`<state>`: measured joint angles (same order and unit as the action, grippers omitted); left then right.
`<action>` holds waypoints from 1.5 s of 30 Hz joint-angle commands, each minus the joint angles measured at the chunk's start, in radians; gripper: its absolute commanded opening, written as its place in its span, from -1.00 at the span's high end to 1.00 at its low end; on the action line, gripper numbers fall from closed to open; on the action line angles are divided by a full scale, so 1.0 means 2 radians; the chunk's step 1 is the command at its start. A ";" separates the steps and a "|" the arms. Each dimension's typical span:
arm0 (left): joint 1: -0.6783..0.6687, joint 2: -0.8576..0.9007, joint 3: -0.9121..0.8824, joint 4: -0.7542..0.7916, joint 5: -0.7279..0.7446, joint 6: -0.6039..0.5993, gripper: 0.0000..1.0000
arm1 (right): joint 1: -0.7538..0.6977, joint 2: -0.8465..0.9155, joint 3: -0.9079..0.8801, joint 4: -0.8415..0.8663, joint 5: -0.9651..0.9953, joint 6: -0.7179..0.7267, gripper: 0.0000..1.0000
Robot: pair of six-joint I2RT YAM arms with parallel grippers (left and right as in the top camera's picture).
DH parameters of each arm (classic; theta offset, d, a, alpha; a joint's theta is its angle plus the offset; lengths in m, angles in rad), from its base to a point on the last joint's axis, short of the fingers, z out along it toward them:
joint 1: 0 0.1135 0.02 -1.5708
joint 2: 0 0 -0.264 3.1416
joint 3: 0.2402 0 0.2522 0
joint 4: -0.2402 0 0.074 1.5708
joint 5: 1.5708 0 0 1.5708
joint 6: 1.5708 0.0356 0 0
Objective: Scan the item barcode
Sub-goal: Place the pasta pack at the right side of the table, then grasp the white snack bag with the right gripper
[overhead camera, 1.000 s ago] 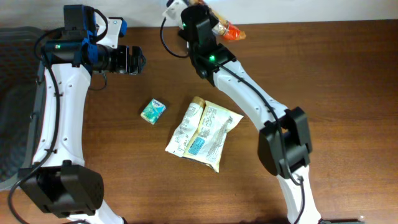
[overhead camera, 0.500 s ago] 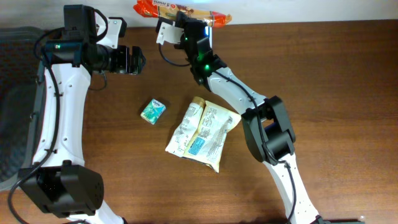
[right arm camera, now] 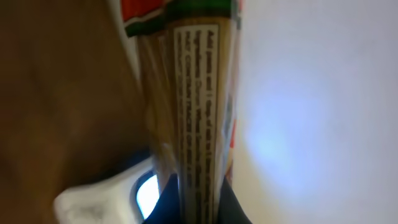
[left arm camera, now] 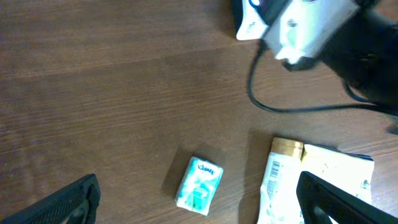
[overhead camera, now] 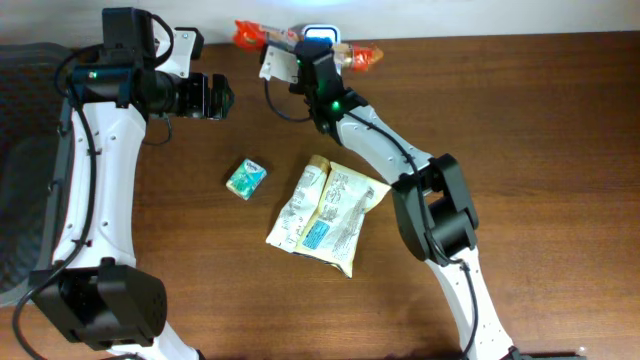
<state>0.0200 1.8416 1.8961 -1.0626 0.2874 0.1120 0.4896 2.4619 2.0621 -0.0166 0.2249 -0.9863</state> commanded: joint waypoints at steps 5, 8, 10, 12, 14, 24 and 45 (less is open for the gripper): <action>0.001 -0.001 0.002 0.001 0.000 0.008 -0.98 | -0.099 -0.310 0.023 -0.344 -0.050 0.387 0.92; 0.001 -0.001 0.002 0.001 0.000 0.008 -0.98 | -0.179 -0.354 0.023 -0.579 -0.070 0.512 0.92; 0.001 -0.001 0.002 0.001 0.000 0.008 -0.98 | -0.266 -0.341 -0.012 -0.686 -0.164 0.506 0.92; 0.001 -0.001 0.002 0.001 0.000 0.008 -0.98 | -0.325 -0.337 -0.082 -0.685 -0.204 0.470 0.92; 0.001 -0.001 0.002 0.001 0.000 0.008 -0.98 | -0.385 -0.336 -0.189 -0.598 -0.227 0.409 0.92; 0.001 -0.001 0.002 0.001 0.000 0.008 -0.98 | -0.418 -0.332 -0.213 -0.601 -0.441 0.423 -0.97; 0.001 -0.001 0.002 0.001 0.000 0.008 -0.98 | 0.082 -0.310 -0.410 -0.404 -0.290 0.738 0.92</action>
<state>0.0200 1.8420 1.8961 -1.0618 0.2871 0.1120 0.6506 1.8282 1.2572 -0.7910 -0.4339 0.4454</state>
